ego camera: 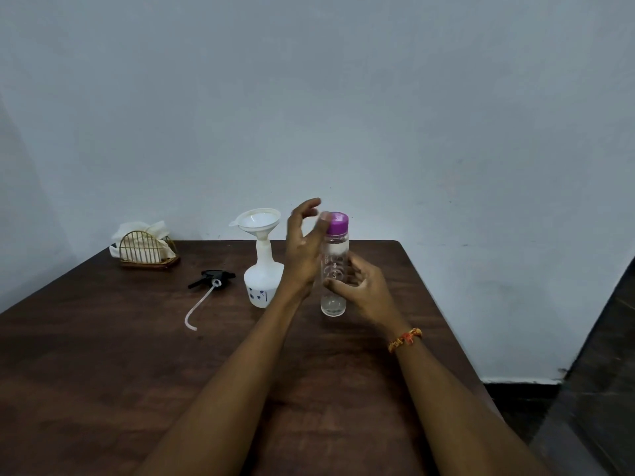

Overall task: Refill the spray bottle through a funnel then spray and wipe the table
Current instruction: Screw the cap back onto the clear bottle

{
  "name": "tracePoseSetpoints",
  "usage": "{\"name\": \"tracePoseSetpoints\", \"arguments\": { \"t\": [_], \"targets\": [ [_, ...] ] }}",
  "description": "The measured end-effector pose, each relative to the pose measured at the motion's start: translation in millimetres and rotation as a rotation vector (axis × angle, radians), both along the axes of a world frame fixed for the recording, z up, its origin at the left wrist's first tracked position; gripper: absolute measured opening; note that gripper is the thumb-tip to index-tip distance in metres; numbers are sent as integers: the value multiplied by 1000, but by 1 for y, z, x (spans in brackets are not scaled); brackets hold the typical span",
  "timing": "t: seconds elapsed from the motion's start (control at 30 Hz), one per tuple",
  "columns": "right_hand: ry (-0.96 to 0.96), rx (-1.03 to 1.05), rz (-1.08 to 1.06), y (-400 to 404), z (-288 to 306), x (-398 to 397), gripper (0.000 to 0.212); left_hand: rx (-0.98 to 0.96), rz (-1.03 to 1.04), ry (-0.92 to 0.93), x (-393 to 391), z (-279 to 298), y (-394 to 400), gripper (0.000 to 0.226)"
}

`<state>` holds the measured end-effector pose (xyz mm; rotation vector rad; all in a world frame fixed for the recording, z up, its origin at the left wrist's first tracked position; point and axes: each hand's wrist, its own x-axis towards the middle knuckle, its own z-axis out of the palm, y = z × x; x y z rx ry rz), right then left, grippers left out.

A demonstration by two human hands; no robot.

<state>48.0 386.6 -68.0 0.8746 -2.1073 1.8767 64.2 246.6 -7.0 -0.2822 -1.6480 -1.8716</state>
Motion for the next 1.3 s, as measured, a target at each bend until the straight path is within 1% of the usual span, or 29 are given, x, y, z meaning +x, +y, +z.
{"name": "tracePoseSetpoints", "arguments": {
  "t": [0.03, 0.1, 0.2, 0.27, 0.3, 0.37, 0.43, 0.47, 0.53, 0.63, 0.7, 0.8, 0.87, 0.93, 1.07, 1.2, 1.23, 1.3],
  "targets": [
    [-2, -2, -1, 1, -1, 0, 52, 51, 46, -26, -2, -3, -3, 26],
    [1, 9, -11, 1, -2, 0, 52, 127, 61, -18, 0, -3, -5, 15],
    [6, 22, -10, -3, -1, 1, 51, 51, 19, -8, 6, 1, -1, 28],
    [14, 28, -17, -3, -1, 0, 50, 5, -26, 6, 6, 0, 3, 31],
    [8, 20, -17, -2, -2, 0, 51, 13, -3, 15, 8, 0, 4, 33],
    [-16, 3, -12, 1, -3, 0, 54, 110, 66, -2, 3, -4, -1, 32],
    [-19, 16, -13, 0, -3, 1, 56, 175, 42, -6, 3, -5, -3, 32],
    [-15, 23, -14, -1, -3, 1, 55, 173, 11, 2, 4, -5, -3, 35],
    [-5, 27, -22, -4, -2, 1, 55, 99, -29, 13, 7, -4, 0, 43],
    [8, 38, -32, -4, -1, 2, 54, -21, -44, 15, 4, -7, 5, 36],
    [7, 29, -12, -2, 0, 3, 52, 21, -56, 15, -1, -11, 3, 36],
    [-6, -10, 38, 1, 1, 6, 51, 185, -130, -23, -4, -13, -1, 34],
    [-13, -1, 58, 2, 1, 6, 51, 284, -196, -73, -3, -13, -1, 33],
    [-28, 13, 81, 3, 1, 4, 53, 318, -235, -102, -1, -11, 1, 35],
    [-32, 26, 115, 7, 2, 2, 53, 323, -262, -117, -1, -10, 3, 34],
    [-27, 38, 101, 5, 1, 0, 52, 333, -263, -103, -4, -14, 1, 34],
    [-22, 33, 91, 4, -1, -2, 51, 311, -251, -98, -5, -16, 2, 32],
    [-14, 2, 52, 3, -3, -6, 49, 179, -166, -112, -5, -20, 3, 27]
  ]
}}
